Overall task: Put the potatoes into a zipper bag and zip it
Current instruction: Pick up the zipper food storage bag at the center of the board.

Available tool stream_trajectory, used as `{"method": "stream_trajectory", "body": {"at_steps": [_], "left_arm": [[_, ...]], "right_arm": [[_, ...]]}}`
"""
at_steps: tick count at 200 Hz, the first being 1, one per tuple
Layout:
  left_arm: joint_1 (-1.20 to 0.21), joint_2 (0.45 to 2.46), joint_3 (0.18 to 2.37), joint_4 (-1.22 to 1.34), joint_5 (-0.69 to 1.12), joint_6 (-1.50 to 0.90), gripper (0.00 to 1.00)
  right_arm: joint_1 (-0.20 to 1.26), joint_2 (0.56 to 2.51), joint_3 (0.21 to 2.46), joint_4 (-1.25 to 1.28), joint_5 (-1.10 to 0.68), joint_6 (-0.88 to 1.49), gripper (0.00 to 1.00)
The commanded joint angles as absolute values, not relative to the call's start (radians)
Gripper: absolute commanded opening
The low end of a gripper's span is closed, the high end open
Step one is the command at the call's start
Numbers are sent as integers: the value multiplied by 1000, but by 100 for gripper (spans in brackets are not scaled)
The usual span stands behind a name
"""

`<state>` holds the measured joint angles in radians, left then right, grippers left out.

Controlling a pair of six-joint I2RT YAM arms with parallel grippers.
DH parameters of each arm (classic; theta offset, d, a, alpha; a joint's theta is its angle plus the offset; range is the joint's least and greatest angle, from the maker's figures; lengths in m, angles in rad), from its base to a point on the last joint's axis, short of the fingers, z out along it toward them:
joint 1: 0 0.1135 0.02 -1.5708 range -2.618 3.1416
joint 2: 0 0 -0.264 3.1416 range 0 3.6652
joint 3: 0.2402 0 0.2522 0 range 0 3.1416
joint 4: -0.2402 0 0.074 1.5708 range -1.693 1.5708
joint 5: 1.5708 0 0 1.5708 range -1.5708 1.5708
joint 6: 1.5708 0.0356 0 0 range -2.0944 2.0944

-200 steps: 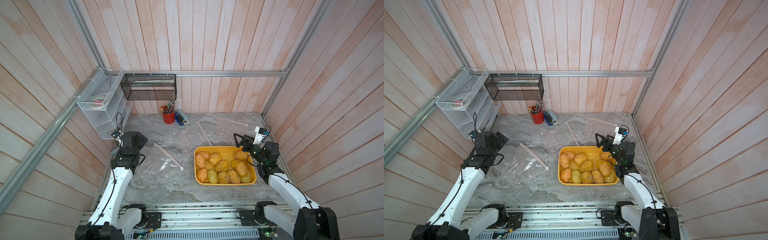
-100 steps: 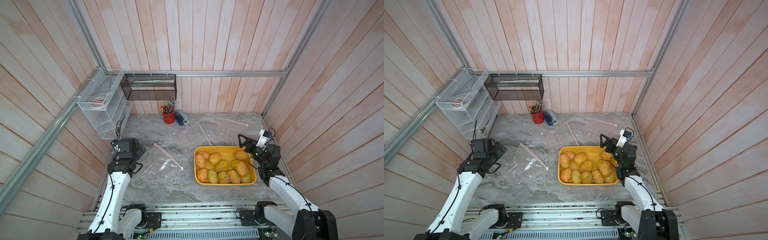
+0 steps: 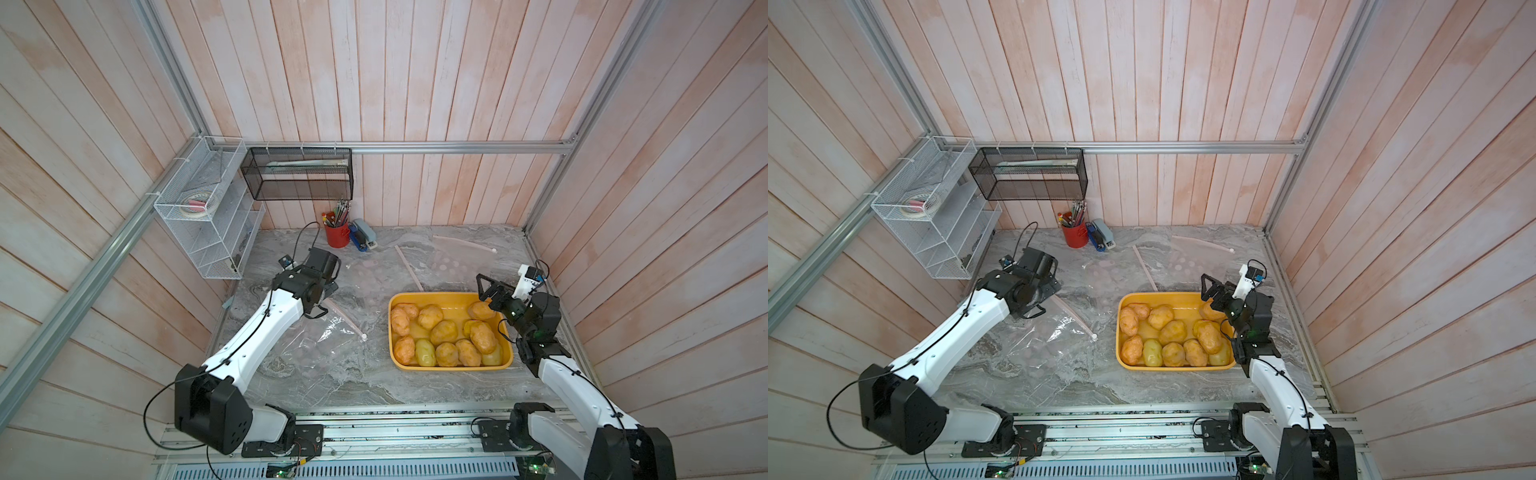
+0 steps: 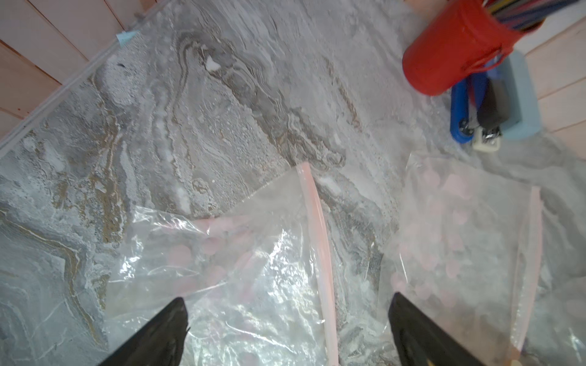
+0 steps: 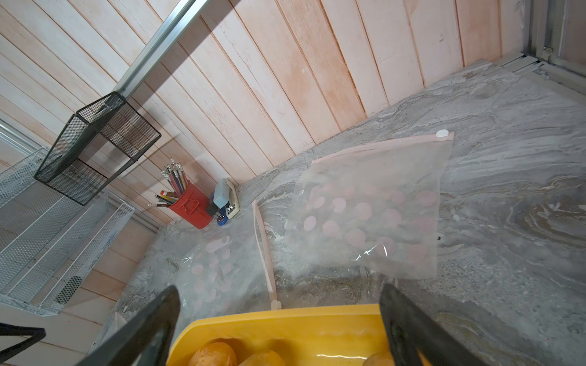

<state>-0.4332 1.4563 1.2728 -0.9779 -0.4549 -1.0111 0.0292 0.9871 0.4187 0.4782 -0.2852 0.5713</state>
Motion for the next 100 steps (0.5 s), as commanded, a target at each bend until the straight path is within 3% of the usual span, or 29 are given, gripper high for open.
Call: {"method": "stream_trajectory", "body": {"at_steps": [1, 9, 20, 100], "left_arm": [[-542, 1566, 1359, -1077, -550, -1118, 89], [-575, 1614, 1395, -1111, -569, -1150, 90], [-604, 1680, 1438, -1151, -587, -1182, 100], [-619, 1910, 1514, -1166, -608, -1236, 91]], "right_arm": [[25, 988, 434, 451, -286, 541, 98], [25, 998, 437, 454, -297, 541, 98], [25, 1010, 444, 450, -304, 541, 98], [26, 1036, 450, 446, -300, 535, 98]]}}
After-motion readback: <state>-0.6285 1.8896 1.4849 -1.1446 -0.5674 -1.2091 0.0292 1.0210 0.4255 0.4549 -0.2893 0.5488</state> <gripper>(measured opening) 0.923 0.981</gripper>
